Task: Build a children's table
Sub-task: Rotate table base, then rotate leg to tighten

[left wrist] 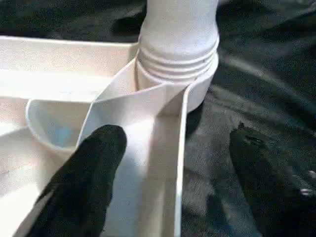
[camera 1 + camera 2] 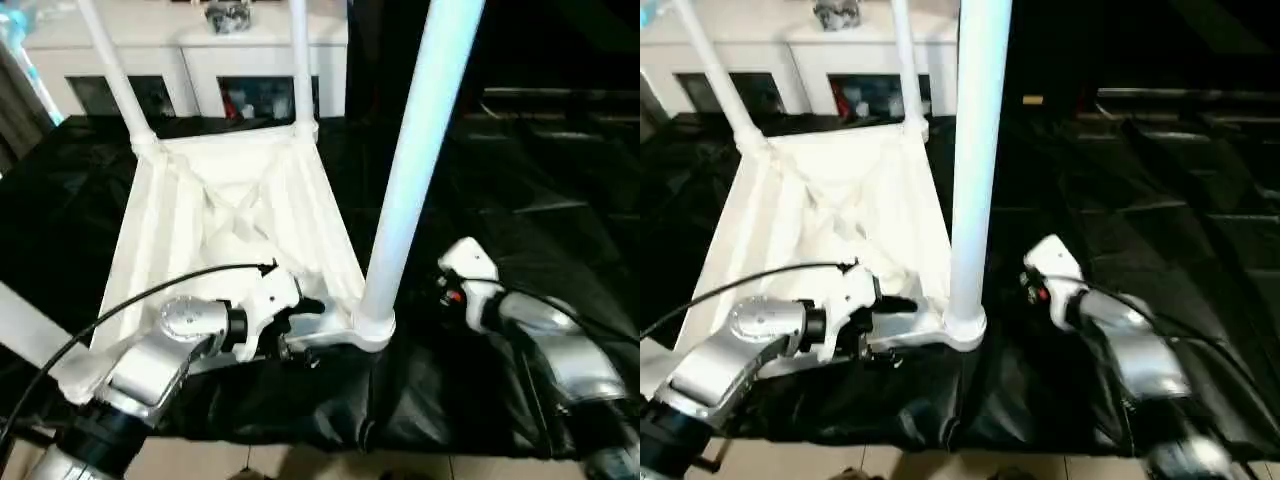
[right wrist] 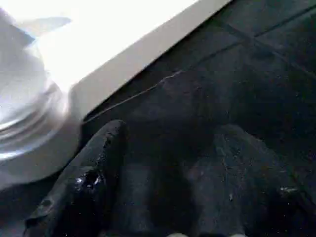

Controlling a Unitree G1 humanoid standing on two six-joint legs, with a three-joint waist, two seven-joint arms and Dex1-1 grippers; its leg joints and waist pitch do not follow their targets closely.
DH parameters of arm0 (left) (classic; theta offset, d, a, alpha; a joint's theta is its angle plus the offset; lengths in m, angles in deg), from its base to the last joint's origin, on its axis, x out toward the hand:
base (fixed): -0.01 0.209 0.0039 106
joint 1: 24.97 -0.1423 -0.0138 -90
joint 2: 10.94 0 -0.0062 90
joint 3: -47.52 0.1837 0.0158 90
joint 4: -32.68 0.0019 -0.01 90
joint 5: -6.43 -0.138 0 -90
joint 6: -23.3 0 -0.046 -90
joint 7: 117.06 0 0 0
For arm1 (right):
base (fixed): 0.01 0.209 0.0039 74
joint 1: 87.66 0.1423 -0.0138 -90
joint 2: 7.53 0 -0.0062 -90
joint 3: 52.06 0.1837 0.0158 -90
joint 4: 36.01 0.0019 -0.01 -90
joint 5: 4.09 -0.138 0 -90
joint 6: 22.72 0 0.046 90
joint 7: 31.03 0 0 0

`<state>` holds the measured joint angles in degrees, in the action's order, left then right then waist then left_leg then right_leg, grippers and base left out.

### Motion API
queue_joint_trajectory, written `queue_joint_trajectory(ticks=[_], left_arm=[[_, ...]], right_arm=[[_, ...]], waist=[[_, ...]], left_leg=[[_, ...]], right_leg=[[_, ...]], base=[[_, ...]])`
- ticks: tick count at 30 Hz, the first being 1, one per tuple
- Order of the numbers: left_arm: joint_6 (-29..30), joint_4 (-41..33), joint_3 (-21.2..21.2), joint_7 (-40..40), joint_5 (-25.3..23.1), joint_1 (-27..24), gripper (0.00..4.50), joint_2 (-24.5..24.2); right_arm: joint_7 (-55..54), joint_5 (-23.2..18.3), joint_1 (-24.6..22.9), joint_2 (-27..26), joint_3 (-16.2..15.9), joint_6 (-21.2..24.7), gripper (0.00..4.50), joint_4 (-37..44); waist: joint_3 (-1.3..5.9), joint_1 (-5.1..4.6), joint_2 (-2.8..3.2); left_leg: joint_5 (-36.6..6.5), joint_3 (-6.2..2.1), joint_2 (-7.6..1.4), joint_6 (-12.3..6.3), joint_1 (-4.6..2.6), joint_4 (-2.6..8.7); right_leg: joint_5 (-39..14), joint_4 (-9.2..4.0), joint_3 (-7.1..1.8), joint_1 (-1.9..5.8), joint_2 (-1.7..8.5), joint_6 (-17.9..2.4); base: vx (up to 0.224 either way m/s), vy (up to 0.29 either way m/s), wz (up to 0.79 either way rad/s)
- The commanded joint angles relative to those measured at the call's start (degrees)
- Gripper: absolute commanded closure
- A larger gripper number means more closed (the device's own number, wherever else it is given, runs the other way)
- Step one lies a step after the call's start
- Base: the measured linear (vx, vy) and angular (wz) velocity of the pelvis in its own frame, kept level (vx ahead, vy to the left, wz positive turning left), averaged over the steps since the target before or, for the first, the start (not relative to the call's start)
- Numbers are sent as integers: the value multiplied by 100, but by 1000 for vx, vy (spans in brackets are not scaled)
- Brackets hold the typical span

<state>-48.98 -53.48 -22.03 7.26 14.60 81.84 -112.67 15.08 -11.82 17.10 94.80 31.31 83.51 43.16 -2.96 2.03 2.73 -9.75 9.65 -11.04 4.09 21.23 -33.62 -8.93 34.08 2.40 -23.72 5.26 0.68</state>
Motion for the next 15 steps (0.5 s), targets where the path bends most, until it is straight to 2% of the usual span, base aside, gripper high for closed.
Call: queue_joint_trajectory(ticks=[1, 2, 3, 6, 8, 9, 11, 13, 15], left_arm=[[-100, 85, -33, 77, -78, -32, 94, -38], [-117, 95, -41, 82, -81, -35, 105, -35], [-155, 116, -59, 94, -90, -40, 123, -27], [-265, 239, -92, -29, -83, -75, 131, -56], [-280, 356, -91, -148, -56, -83, 166, -102], [-272, 370, -88, -166, -46, -85, 166, -112], [-267, 412, -78, -184, -58, -89, 175, -162], [-250, 435, -89, -211, -43, -94, 202, -189], [-236, 453, -101, -209, -46, -100, 213, -209]], right_arm=[[161, -177, -73, 103, 83, 223, 103, 456], [177, -192, -94, 119, 88, 254, 91, 508], [216, -224, -142, 155, 98, 323, 67, 628], [350, -400, -360, 301, 101, 695, 63, 1147], [394, -475, -487, 370, 68, 853, 36, 1405], [395, -486, -507, 376, 61, 876, 36, 1444], [390, -536, -557, 395, 54, 967, 16, 1567], [395, -603, -570, 369, 81, 980, 0, 1595], [452, -680, -576, 365, 101, 1095, 0, 1631]], waist=[[307, 18, -57], [307, 18, -57], [308, 4, -57], [294, -2, -51], [289, -7, -50], [295, -12, -45], [294, -27, -19], [310, -44, -17], [304, -42, -15]], left_leg=[[-2409, -23, -64, -87, -73, 419], [-2409, -23, -64, -87, -73, 419], [-2437, -40, -54, -67, -54, 417], [-2517, -42, -38, -62, -78, 405], [-2598, -59, -32, -55, -72, 410], [-2613, -65, -33, -40, -71, 412], [-2680, -83, -43, -31, -67, 432], [-2660, -100, -56, -47, -42, 463], [-2663, -104, -62, -58, -33, 477]], right_leg=[[-3325, -593, -89, 193, 134, -491], [-3325, -593, -89, 193, 134, -491], [-3539, -613, -68, 188, 142, -402], [-3727, -669, -55, 151, 125, -287], [-3862, -685, -36, 142, 128, -216], [-3872, -690, -31, 136, 133, -195], [-3822, -693, -11, 147, 139, -221], [-3562, -668, -2, 193, 145, -281], [-3474, -658, -5, 195, 141, -321]], base=[[0, 0, 0], [0, 0, 0], [0, 0, 0], [0, 0, 0], [0, 0, 0], [0, 0, 0], [0, 0, 0], [0, 0, 0], [0, 0, 0]])
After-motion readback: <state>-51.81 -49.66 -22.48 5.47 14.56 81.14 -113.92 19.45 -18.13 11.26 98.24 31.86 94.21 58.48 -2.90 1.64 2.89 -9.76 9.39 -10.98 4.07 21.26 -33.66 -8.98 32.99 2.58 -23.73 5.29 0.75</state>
